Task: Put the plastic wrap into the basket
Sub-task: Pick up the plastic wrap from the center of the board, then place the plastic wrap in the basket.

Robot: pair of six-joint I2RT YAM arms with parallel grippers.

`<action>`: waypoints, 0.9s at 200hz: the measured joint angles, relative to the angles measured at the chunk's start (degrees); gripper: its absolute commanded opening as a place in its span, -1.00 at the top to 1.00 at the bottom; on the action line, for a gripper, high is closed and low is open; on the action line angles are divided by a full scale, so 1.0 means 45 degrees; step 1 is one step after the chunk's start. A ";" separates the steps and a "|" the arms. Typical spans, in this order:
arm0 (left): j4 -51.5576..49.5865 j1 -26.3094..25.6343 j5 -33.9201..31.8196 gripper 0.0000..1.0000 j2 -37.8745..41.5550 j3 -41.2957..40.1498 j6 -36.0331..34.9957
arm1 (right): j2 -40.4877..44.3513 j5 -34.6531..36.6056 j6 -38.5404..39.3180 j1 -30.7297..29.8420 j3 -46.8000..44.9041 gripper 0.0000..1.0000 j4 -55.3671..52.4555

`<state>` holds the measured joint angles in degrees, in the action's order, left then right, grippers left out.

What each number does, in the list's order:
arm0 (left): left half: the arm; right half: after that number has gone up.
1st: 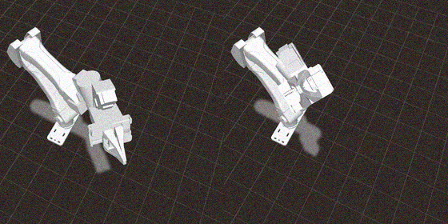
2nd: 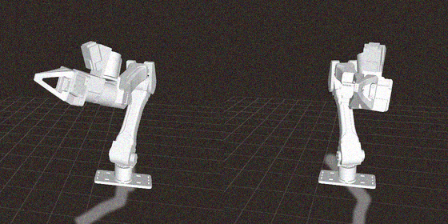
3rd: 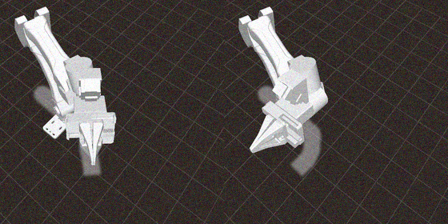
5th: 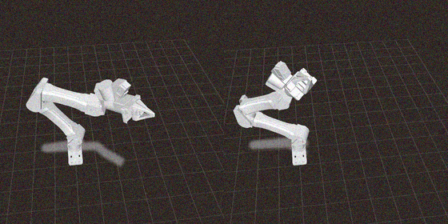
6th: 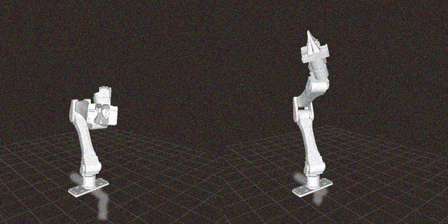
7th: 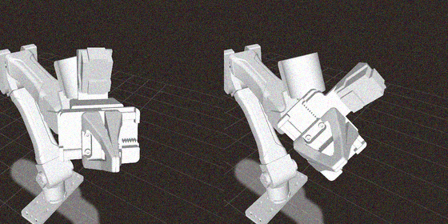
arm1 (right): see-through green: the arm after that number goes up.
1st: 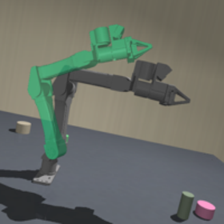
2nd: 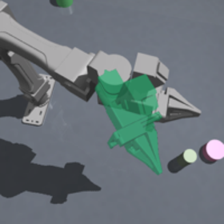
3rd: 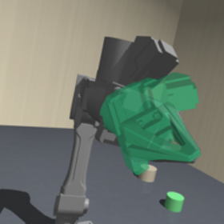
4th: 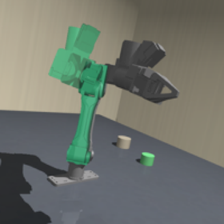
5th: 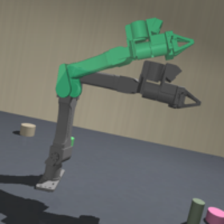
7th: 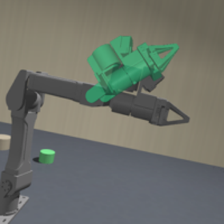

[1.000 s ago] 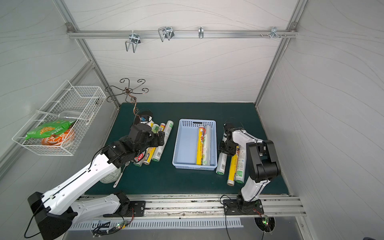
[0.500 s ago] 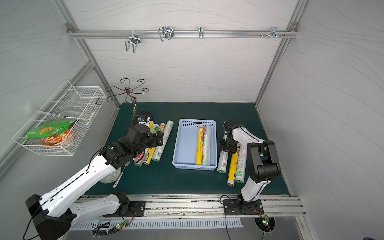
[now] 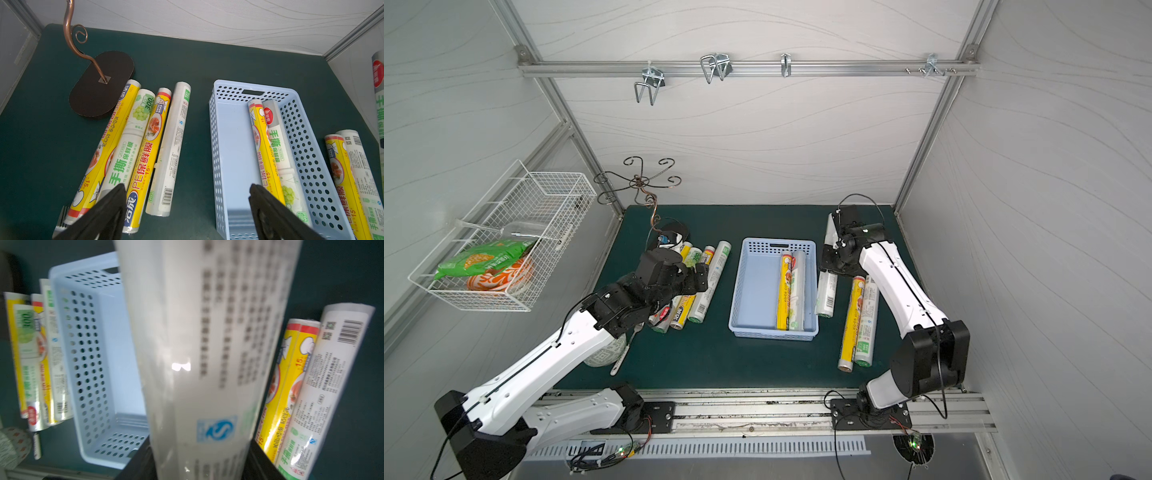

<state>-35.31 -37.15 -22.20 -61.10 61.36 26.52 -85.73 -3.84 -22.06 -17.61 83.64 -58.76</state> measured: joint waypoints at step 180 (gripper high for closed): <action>-0.0631 0.0563 -0.0267 -0.92 0.0709 -0.0024 -0.0335 | -0.3696 -0.2327 -0.2050 -0.2599 0.1647 0.15 0.1457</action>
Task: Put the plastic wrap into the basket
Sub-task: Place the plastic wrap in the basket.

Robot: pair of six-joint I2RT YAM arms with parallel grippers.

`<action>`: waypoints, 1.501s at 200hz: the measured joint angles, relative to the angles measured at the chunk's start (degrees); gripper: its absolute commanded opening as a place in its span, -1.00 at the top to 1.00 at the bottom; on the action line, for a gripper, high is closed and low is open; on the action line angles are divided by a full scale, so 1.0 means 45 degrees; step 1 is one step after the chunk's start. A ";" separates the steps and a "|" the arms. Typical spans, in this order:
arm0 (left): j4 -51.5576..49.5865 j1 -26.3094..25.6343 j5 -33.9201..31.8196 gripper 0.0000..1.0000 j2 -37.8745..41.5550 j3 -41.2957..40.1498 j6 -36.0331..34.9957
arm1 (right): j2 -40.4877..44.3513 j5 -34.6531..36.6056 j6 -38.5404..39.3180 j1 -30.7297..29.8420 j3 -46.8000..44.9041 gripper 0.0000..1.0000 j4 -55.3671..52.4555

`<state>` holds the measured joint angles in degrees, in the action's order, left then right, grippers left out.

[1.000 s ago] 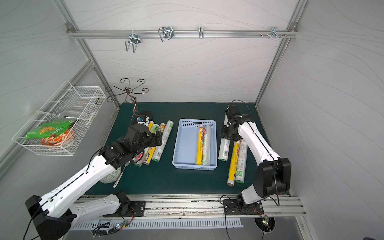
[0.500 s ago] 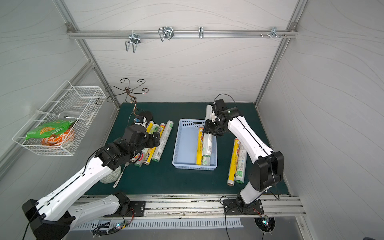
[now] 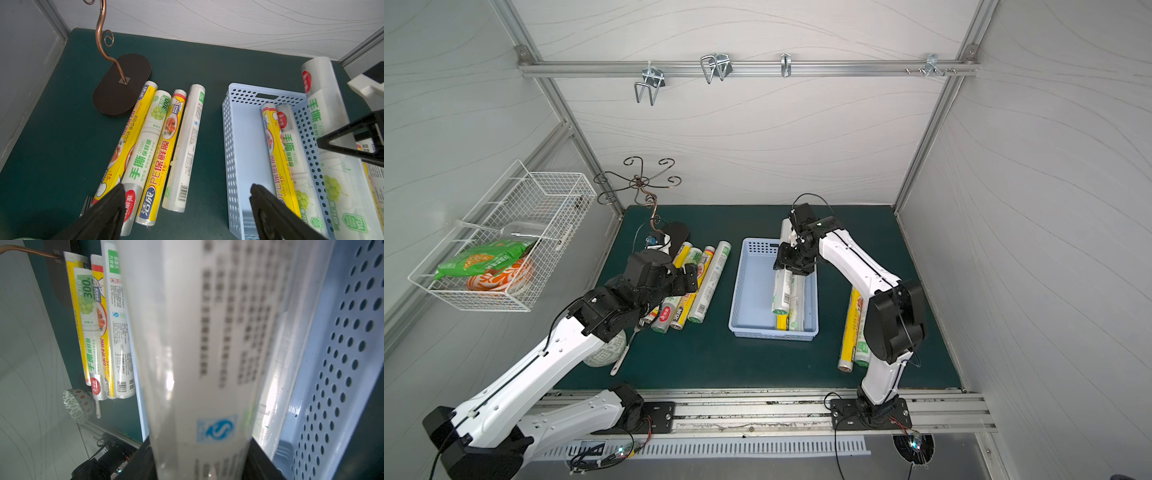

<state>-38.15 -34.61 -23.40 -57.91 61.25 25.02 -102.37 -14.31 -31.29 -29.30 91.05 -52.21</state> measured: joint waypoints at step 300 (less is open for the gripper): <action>-0.0233 0.0087 0.0049 -0.91 0.0126 -0.0262 0.0029 | -0.3060 -0.1263 -0.1749 -0.2108 -0.0015 0.08 0.2497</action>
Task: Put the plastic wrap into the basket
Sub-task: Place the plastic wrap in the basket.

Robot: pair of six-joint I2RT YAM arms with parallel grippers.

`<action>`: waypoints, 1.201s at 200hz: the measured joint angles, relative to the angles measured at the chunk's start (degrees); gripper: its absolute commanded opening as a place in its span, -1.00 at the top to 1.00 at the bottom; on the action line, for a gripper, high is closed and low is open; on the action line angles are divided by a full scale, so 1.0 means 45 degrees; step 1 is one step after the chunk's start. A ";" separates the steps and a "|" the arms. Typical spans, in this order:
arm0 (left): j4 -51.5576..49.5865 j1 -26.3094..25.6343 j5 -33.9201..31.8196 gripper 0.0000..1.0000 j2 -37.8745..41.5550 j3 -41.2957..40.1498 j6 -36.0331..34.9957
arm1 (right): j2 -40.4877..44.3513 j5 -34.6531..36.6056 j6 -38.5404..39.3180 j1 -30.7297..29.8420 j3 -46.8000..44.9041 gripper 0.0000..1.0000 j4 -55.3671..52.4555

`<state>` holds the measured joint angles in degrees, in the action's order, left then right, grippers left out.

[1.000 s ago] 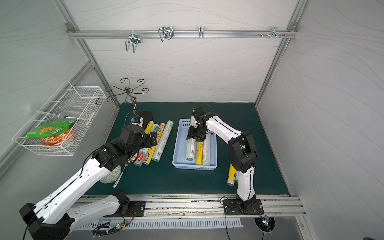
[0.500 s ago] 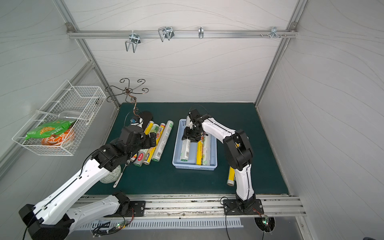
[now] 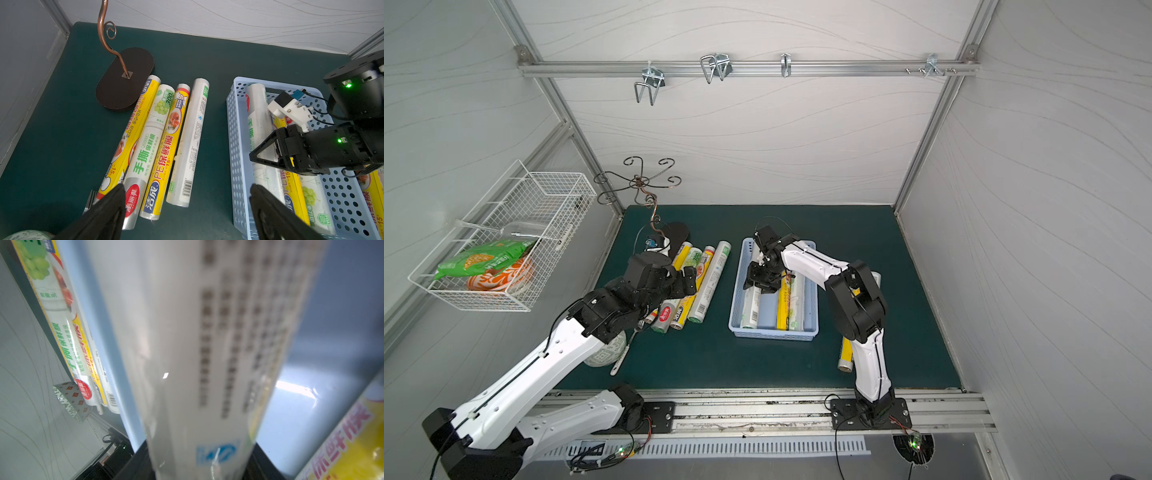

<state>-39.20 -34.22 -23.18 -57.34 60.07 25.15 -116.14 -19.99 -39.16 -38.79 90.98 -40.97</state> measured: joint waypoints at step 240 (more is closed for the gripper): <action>0.0005 0.0073 0.0058 -0.90 -0.0505 -0.0170 0.0068 | 0.0544 0.0291 0.1302 0.0398 0.1190 -0.39 -0.0971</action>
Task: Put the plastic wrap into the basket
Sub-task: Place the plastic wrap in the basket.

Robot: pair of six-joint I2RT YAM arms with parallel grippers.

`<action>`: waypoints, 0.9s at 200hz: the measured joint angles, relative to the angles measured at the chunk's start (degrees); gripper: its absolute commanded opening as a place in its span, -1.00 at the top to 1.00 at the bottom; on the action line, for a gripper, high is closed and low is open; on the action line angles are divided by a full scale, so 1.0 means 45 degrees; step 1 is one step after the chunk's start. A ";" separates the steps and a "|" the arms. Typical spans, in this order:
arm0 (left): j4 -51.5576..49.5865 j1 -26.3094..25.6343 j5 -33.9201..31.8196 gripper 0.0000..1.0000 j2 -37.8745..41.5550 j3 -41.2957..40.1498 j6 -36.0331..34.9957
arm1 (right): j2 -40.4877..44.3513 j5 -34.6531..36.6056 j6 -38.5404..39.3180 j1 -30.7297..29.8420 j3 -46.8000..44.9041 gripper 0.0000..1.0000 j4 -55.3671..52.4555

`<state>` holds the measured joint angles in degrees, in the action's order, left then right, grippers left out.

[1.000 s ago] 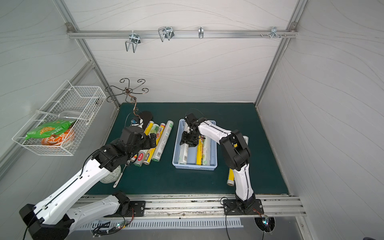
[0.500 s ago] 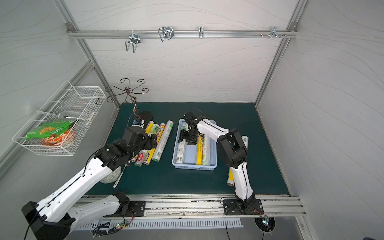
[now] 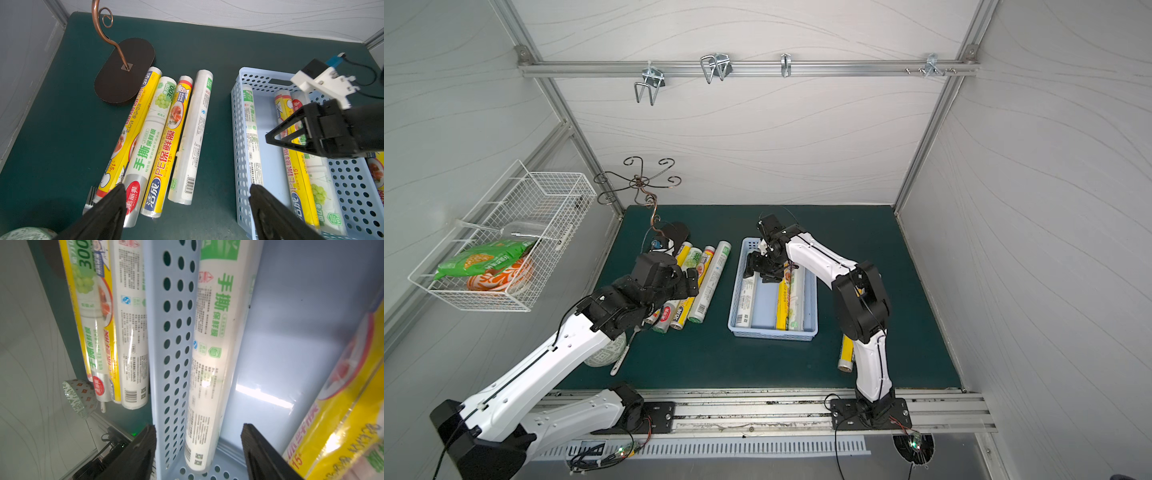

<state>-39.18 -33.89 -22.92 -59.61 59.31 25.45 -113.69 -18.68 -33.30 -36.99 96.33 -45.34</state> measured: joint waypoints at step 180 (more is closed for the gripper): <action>0.0495 0.1044 0.1219 -0.96 -0.3876 0.1277 -0.1088 | 0.6669 0.1073 0.1627 0.1486 -0.3332 -0.68 -0.1919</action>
<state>-36.95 -29.19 -17.43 -77.06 65.06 20.56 -83.68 -13.85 -25.98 -30.30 81.34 -53.98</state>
